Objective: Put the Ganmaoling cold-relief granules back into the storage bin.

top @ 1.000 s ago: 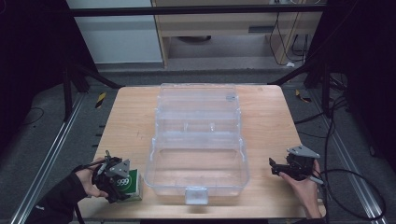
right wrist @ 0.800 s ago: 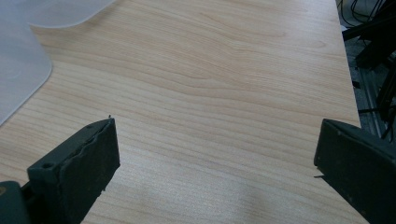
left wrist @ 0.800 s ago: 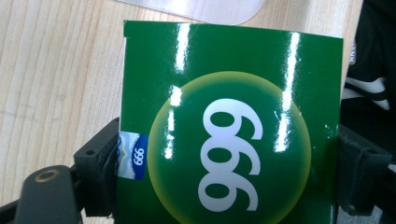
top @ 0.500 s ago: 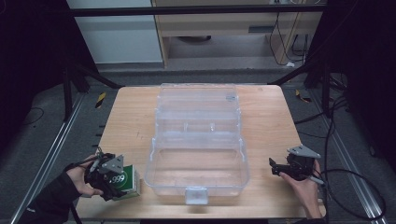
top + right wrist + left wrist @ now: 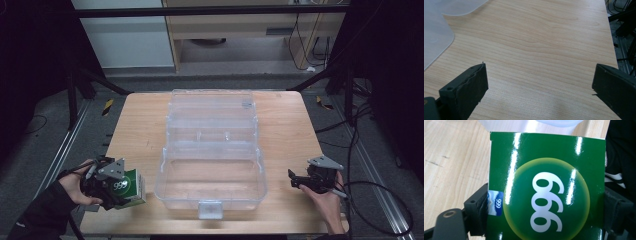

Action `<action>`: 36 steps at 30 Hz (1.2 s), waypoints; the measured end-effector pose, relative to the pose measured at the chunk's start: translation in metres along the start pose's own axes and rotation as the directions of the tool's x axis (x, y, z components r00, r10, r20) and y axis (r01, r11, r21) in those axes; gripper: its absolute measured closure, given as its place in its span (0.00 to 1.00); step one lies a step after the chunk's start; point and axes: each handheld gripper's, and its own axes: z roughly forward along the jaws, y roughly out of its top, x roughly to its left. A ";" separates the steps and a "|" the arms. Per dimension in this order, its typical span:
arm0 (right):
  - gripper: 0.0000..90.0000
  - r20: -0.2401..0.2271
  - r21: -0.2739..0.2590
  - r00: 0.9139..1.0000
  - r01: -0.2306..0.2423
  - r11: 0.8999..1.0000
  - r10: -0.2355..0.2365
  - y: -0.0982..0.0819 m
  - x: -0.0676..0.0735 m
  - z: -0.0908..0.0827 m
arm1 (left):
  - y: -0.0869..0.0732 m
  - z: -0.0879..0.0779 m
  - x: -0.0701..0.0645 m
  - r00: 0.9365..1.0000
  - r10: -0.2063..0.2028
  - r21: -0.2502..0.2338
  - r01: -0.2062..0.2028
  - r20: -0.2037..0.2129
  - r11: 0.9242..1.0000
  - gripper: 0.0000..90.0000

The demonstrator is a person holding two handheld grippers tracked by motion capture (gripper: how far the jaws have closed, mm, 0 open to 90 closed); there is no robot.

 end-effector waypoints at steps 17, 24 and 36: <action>0.01 -0.002 0.000 1.000 -0.005 1.000 0.005 0.000 0.000 0.000 | 0.021 -0.029 -0.001 1.000 0.014 -0.027 -0.015 -0.016 1.000 0.16; 0.01 -0.002 -0.001 1.000 -0.004 1.000 0.004 0.000 -0.001 -0.001 | 0.032 -0.037 0.000 1.000 0.024 -0.042 -0.024 -0.019 0.999 0.16; 0.01 -0.003 -0.002 1.000 -0.005 1.000 0.005 0.000 -0.001 -0.001 | 0.051 -0.039 0.001 0.999 0.044 -0.068 -0.045 -0.011 0.997 0.17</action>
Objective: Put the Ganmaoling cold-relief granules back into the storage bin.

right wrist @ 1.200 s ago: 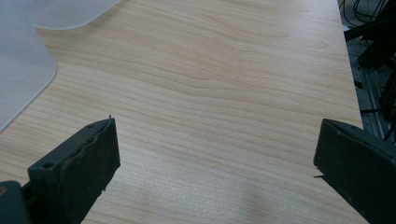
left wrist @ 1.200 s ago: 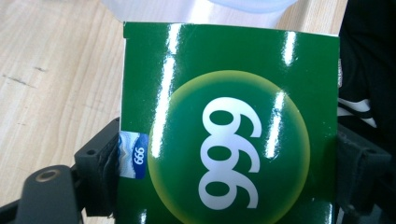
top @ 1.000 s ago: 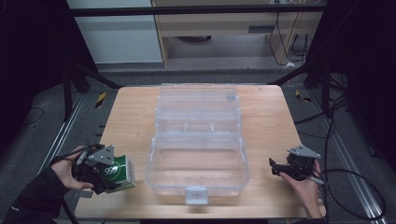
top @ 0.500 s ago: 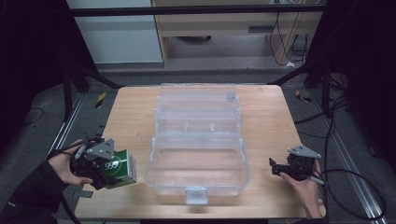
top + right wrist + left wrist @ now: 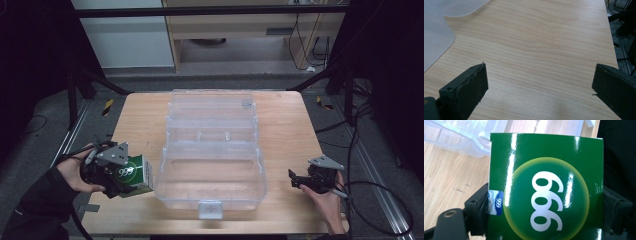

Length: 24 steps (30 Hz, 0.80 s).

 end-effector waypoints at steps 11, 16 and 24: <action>0.01 -0.002 -0.003 1.000 -0.003 1.000 0.003 0.000 0.000 0.000 | 0.018 0.005 0.002 1.000 0.024 -0.016 -0.023 0.009 1.000 0.17; 0.01 -0.002 -0.004 1.000 -0.007 1.000 0.007 0.000 0.000 -0.001 | 0.028 0.008 0.003 0.999 0.040 -0.022 -0.040 0.011 0.999 0.17; 0.01 -0.003 -0.005 1.000 -0.006 1.000 0.006 0.001 0.000 -0.001 | 0.043 0.012 0.002 0.997 0.071 -0.022 -0.071 0.016 0.997 0.17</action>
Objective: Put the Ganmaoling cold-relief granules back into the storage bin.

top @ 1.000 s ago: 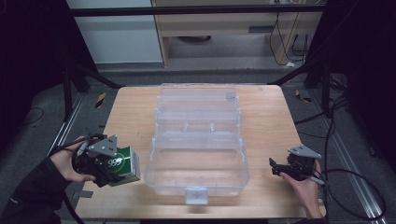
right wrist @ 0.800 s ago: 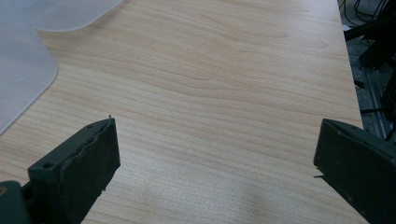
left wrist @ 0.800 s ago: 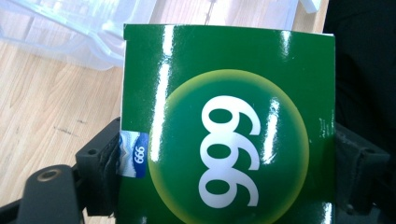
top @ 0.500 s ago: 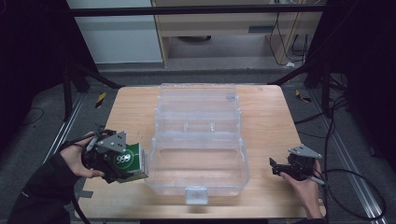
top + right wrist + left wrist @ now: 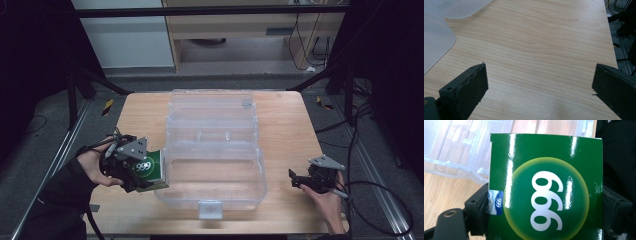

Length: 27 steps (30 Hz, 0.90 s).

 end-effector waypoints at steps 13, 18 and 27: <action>0.01 0.000 0.001 1.000 -0.001 1.000 0.001 0.000 0.000 0.000 | 0.018 0.013 0.002 0.999 0.029 0.004 -0.029 0.017 1.000 0.17; 0.01 0.000 0.001 1.000 -0.002 1.000 0.002 0.000 0.000 0.001 | 0.023 0.019 0.002 0.999 0.038 0.006 -0.038 0.023 0.999 0.17; 0.01 -0.002 0.001 1.000 0.000 1.000 0.000 0.000 0.000 0.001 | 0.031 0.029 0.004 0.998 0.058 0.009 -0.059 0.036 0.998 0.17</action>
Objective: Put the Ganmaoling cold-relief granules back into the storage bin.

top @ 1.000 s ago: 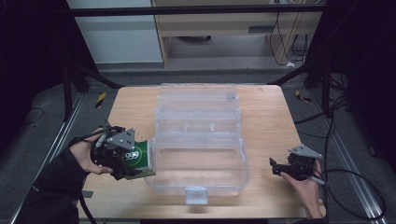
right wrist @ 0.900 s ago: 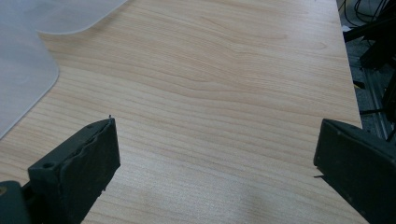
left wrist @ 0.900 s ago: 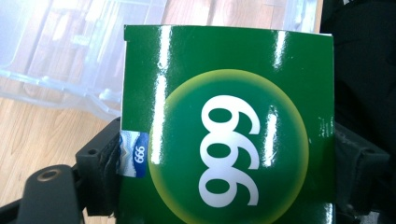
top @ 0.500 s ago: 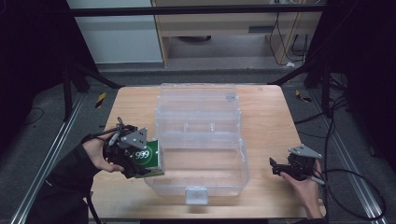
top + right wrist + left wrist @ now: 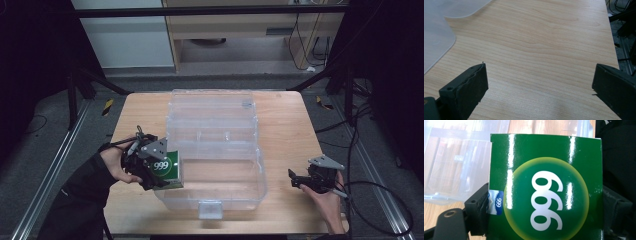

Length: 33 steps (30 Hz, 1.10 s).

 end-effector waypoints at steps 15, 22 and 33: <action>0.01 -0.004 0.001 1.000 0.000 1.000 0.000 0.000 0.000 0.000 | 0.003 0.021 0.004 1.000 0.009 0.016 -0.009 0.022 1.000 0.17; 0.01 -0.005 0.003 1.000 0.002 1.000 -0.002 -0.001 0.000 0.001 | 0.000 0.032 0.006 1.000 0.007 0.019 -0.007 0.030 1.000 0.17; 0.01 -0.008 0.006 1.000 0.004 1.000 -0.004 -0.001 0.000 0.001 | -0.003 0.043 0.004 0.999 0.003 0.015 -0.004 0.048 1.000 0.17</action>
